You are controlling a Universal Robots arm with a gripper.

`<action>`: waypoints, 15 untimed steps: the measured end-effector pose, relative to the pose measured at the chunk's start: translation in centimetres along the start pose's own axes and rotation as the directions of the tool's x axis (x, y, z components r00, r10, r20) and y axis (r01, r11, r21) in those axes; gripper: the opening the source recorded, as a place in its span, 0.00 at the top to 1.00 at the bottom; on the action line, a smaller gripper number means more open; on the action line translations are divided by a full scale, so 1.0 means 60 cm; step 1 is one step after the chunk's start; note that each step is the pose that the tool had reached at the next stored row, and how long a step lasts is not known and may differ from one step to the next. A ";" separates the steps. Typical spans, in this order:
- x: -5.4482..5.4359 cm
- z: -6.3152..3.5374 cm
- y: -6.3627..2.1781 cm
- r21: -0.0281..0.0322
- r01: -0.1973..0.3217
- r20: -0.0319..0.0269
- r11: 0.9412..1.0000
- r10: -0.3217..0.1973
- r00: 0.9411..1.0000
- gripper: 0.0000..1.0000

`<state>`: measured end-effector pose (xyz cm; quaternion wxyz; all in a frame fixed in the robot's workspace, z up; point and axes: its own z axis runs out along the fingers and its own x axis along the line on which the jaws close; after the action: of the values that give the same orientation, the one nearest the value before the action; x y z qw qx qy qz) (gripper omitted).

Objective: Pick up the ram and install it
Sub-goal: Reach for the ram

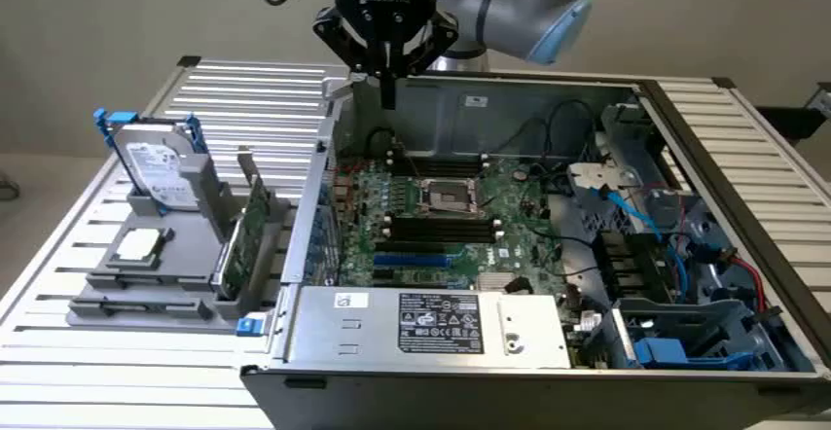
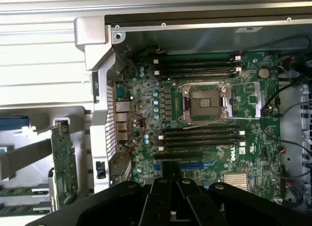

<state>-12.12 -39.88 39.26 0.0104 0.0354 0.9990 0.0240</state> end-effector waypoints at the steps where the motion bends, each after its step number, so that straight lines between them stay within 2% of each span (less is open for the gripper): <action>1: 0.000 0.000 0.000 0.000 0.000 0.000 1.000 0.000 1.000 0.89; 13: 0.000 0.000 0.000 0.000 0.000 0.000 1.000 0.000 1.000 0.89; 14: 0.000 0.000 0.000 0.000 0.000 0.000 1.000 0.000 1.000 0.89; 15: 0.003 0.000 0.000 0.000 0.000 -0.003 1.000 0.000 1.000 0.89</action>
<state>-12.29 -39.89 39.24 0.0086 0.0354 0.9991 0.0239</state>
